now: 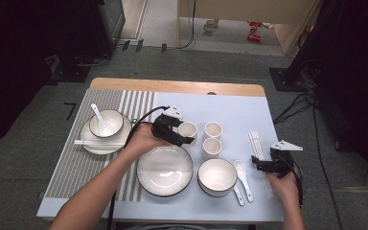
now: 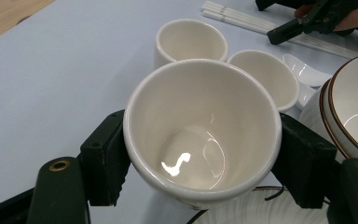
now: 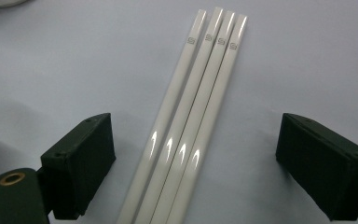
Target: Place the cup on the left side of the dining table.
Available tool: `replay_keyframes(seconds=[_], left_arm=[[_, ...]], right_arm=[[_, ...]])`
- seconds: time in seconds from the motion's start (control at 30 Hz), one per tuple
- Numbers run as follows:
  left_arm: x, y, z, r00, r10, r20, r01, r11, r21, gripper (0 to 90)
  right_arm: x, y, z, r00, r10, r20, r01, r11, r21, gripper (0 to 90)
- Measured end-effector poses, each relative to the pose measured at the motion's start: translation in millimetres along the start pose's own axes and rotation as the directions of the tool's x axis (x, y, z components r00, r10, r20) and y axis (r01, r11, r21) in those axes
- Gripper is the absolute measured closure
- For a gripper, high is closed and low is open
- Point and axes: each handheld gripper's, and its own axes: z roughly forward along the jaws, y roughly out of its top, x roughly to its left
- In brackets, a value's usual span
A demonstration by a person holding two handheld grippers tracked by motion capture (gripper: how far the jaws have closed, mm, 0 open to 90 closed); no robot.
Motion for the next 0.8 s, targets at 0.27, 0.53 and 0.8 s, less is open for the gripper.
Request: replay_keyframes(seconds=[0.27, 0.53, 0.8], left_arm=[[-0.8, -2.1, -7.4, 1.0000, -0.005, -0.005, 0.005, 0.9999, -0.012, 27.8], [-1.5, -4.0, -16.5, 0.9998, -0.015, -0.011, 0.015, 0.9996, -0.026, 27.8], [-2.8, -5.9, -23.2, 0.9997, -0.017, -0.019, 0.017, 0.9992, -0.036, 27.8]], right_arm=[[-0.1, 0.1, 0.0, 1.0000, 0.001, -0.001, -0.001, 1.000, 0.000, 11.3], [-0.2, 0.1, 0.0, 1.0000, 0.001, -0.001, -0.001, 1.000, 0.001, 11.3], [-0.2, 0.1, 0.2, 1.0000, 0.000, -0.001, 0.000, 1.000, 0.000, 11.3]])
